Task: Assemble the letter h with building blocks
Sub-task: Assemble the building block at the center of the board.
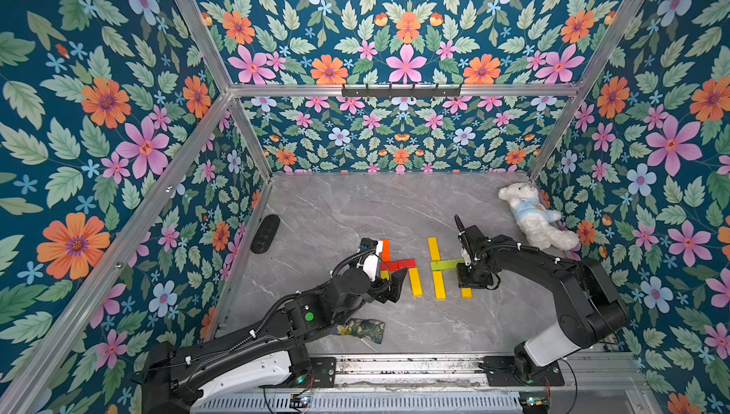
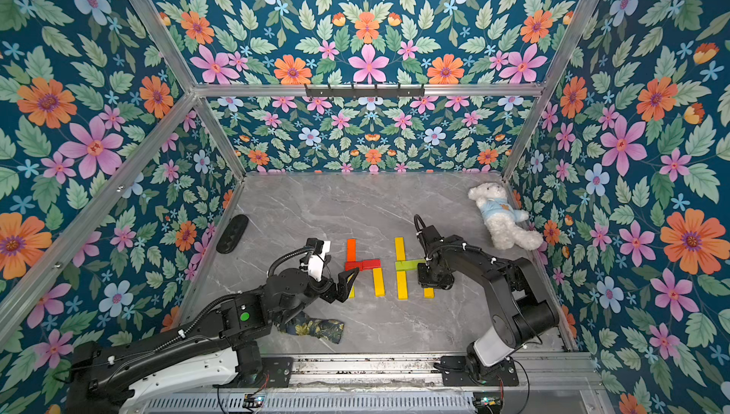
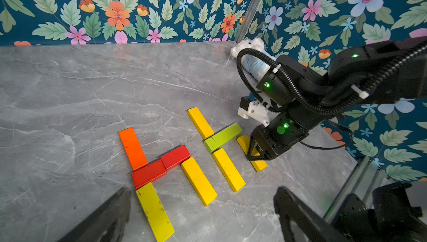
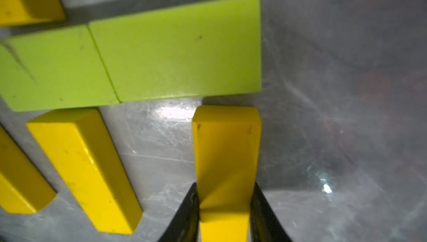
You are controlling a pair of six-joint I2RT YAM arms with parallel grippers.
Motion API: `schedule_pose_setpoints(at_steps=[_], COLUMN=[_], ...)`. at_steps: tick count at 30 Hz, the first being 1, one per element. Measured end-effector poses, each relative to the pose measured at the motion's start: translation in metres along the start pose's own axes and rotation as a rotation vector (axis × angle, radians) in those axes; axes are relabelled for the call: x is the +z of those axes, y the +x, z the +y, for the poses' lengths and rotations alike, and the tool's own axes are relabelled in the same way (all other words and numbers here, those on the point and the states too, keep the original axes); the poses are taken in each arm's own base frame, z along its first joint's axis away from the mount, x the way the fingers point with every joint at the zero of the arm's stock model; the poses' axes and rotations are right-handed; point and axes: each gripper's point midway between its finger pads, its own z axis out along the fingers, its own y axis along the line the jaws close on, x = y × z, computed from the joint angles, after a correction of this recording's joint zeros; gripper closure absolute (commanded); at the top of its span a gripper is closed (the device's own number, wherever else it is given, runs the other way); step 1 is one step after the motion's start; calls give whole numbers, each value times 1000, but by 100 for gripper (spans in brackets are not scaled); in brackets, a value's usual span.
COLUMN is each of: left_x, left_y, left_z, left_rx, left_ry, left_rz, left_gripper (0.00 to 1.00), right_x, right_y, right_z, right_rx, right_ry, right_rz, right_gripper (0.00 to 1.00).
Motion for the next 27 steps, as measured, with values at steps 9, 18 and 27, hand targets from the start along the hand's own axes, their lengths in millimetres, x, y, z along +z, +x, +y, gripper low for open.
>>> schedule_pose_setpoints(at_steps=[9, 18, 27], left_x=[-1, 0, 1], left_y=[2, 4, 6], left_z=[1, 2, 2], left_rx=[4, 9, 11], left_ry=[-4, -8, -10], left_rz=[9, 19, 25], left_gripper=[1, 1, 1], right_x=[1, -17, -57], right_y=[0, -2, 14], right_z=[-2, -3, 7], right_rx=[-16, -11, 69], right_ry=[7, 8, -83], right_rz=[14, -53, -190], right_gripper=[53, 48, 72])
